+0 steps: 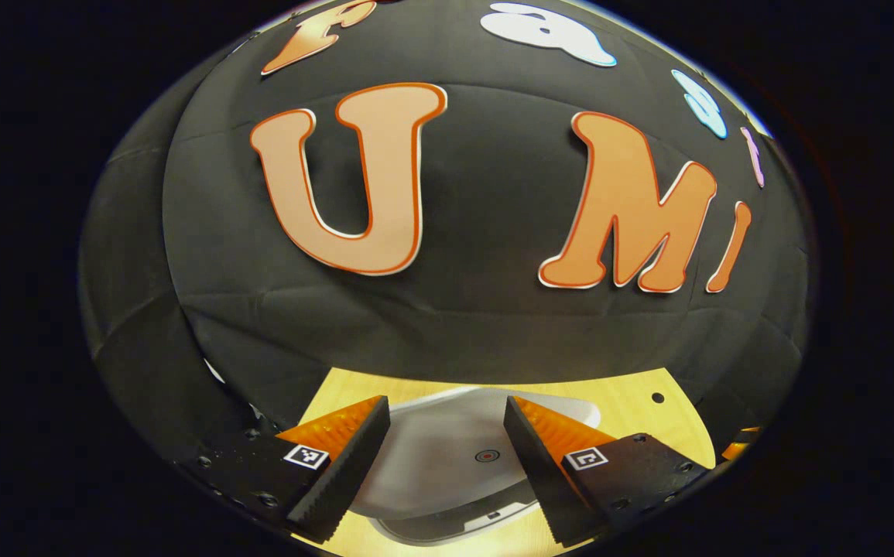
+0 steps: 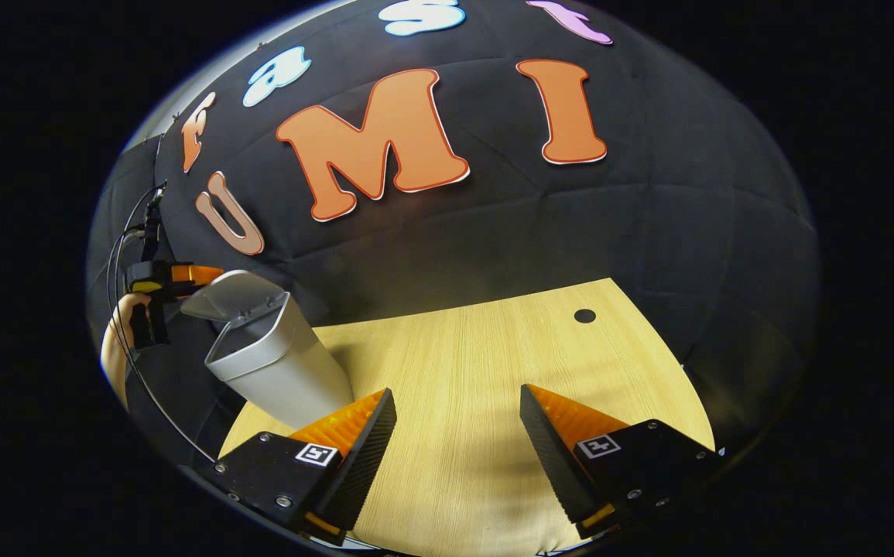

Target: Press the lid of the desktop garbage bin to open it, pick up the crumpled paper on the desktop and throw it into the bin, then pick up the pop can on the desktop and drop it into the bin, and finally close the garbage bin lid.

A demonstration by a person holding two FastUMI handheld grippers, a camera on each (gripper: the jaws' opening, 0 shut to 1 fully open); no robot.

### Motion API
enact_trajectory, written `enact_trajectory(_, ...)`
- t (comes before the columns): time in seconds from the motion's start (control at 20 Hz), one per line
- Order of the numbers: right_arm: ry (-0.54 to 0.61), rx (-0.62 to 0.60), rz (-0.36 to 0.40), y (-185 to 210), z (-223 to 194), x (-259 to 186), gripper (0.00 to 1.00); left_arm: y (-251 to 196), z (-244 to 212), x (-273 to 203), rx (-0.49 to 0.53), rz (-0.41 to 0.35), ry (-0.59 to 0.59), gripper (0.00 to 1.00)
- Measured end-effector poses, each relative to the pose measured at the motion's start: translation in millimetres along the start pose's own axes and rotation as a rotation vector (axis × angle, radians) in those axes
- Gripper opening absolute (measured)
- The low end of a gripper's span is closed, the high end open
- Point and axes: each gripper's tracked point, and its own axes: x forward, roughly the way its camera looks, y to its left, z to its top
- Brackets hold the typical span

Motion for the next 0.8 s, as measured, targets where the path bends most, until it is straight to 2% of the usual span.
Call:
enact_trajectory(0.45, 0.024, -0.013, 0.004, -4.1, -12.1, -6.1, 0.96, -8.3, -67.3, 2.4, -0.028, -0.018, 0.075, 0.95)
enact_trajectory(0.8, 0.051, -0.009, 0.004, -6.3, -21.7, 0.5, 0.96, -8.5, -103.0, -4.0, 0.06, -0.01, 0.223, 0.96)
